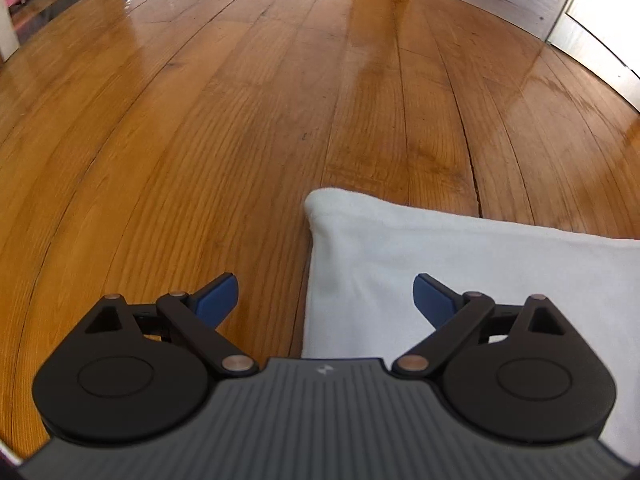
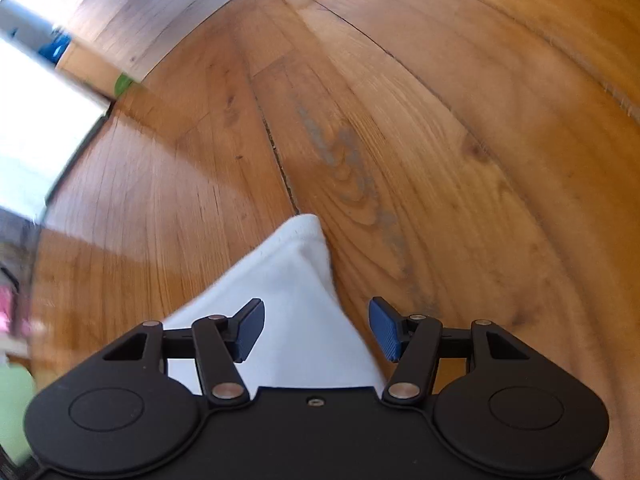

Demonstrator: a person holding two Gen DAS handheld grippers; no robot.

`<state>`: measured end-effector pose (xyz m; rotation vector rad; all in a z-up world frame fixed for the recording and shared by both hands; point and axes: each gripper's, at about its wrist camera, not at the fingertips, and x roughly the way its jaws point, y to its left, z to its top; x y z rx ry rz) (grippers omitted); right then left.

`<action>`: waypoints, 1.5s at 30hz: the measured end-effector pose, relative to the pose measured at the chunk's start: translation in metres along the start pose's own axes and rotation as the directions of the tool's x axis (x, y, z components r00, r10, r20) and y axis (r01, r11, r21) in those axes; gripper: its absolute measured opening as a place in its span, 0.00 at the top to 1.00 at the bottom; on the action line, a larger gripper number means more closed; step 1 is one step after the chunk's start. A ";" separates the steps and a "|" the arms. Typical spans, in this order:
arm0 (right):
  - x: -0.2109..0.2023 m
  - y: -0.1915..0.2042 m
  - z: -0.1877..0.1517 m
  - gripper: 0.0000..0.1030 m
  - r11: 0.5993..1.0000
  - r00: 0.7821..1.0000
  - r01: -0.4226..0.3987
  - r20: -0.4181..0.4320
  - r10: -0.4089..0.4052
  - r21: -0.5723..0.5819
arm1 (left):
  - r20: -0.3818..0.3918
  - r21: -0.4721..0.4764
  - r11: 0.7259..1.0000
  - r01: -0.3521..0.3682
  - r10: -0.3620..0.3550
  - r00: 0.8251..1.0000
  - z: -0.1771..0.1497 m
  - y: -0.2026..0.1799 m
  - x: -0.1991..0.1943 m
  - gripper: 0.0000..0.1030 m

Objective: Fold clothes

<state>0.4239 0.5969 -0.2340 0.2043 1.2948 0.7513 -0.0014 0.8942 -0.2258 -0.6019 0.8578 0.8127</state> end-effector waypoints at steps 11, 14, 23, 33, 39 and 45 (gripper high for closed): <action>0.020 0.051 -0.015 0.95 0.919 0.986 0.153 0.124 -0.115 -0.363 | 0.068 0.197 0.979 -0.052 0.039 0.997 -0.007 -0.032 0.007 0.96; 0.001 0.057 -0.024 0.95 0.910 0.975 0.165 0.202 -0.093 -0.379 | 0.090 0.203 0.977 -0.068 0.051 0.995 -0.009 -0.045 -0.011 0.96; -0.087 0.067 -0.044 0.95 0.923 0.978 0.063 0.207 0.019 -0.379 | 0.159 0.226 0.969 -0.101 0.065 0.985 -0.027 -0.083 -0.083 0.96; -0.238 0.028 -0.152 0.95 0.911 0.924 -0.143 0.278 0.262 -0.386 | 0.387 0.054 0.996 -0.072 0.046 0.921 -0.123 -0.056 -0.240 0.96; -0.310 -0.050 -0.238 0.96 0.925 0.912 -0.185 0.294 0.288 -0.331 | 0.306 -0.133 0.983 0.130 -0.084 0.948 -0.219 0.006 -0.317 0.96; -0.318 -0.156 -0.332 0.94 0.963 0.956 -0.191 0.184 0.226 -0.191 | 0.003 -0.126 0.988 0.086 -0.086 0.996 -0.300 0.036 -0.316 0.96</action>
